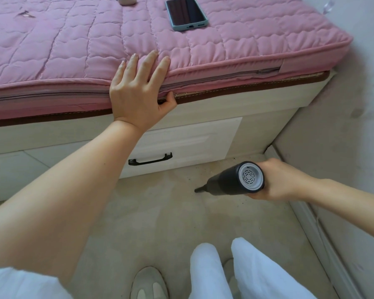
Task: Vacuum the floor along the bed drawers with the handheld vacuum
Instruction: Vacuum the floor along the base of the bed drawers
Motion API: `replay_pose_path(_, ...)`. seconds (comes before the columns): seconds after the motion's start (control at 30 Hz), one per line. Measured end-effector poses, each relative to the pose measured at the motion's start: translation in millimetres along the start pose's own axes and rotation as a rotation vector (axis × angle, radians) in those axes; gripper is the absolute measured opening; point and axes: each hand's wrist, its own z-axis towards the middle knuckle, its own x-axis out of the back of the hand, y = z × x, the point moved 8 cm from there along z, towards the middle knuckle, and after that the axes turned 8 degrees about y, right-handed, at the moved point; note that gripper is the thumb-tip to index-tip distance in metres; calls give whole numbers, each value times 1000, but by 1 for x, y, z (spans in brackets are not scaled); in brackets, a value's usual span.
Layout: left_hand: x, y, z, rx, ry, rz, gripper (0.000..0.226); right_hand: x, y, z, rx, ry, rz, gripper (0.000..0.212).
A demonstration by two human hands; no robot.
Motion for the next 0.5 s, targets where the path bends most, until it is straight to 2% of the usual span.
replay_pose_path(0.07, 0, 0, -1, 0, 3, 0, 54, -1, 0, 2, 15, 20, -29, 23)
replay_pose_path(0.37, -2, 0, -2, -13, 25, 10, 54, -16, 6, 34, 1, 82, 1, 46)
replay_pose_path(0.5, -2, 0, -3, -9, 37, 11, 54, -18, 5, 37, 8, 55, 22, 44)
